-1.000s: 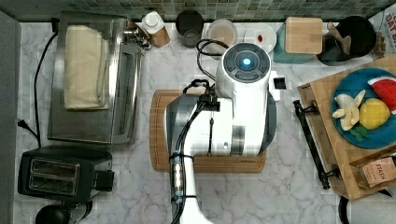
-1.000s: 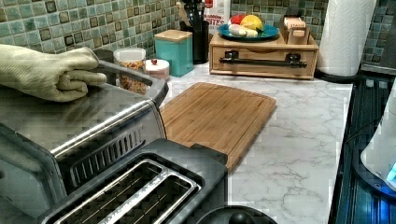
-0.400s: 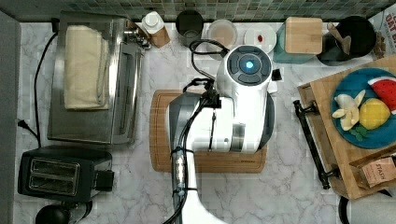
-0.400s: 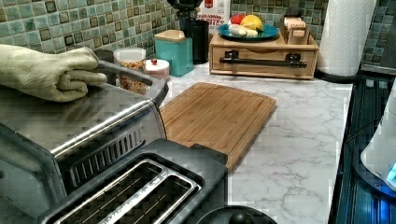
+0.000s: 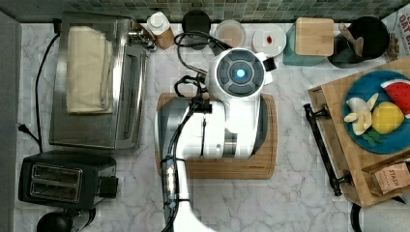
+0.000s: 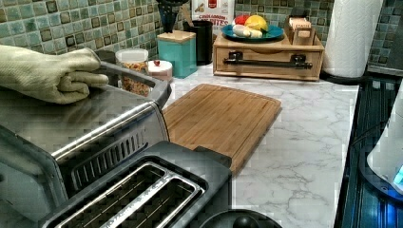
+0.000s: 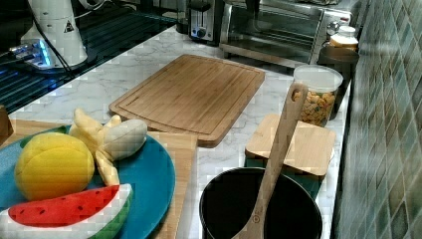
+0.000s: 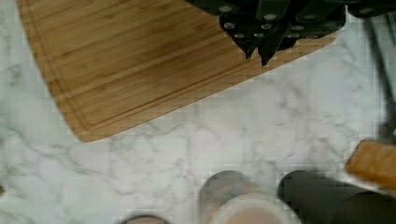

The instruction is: Pick up the towel.

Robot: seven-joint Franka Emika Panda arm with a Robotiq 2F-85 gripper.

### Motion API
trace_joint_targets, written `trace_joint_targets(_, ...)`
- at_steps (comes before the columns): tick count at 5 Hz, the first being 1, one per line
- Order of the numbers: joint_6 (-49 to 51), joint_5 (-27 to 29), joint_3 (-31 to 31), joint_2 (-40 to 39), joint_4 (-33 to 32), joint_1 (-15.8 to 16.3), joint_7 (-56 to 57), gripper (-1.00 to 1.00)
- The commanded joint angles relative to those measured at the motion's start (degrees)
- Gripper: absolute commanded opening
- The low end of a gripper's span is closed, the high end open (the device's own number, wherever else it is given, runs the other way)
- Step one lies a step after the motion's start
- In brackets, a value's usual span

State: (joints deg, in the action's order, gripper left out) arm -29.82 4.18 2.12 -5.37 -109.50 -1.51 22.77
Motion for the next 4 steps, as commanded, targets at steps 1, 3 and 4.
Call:
trace_joint_targets(1, -3.5, 7.7, 6.7, 4.2, 6.5, 4.9, 10.3, -1.0)
trace_joint_targets(3, -7.2, 12.9, 8.8, 4.1, 5.4, 5.9, 17.5, 1.0)
trace_joint_targets(4, -6.3, 16.7, 6.5, 2.5, 6.9, 8.7, 20.4, 1.0)
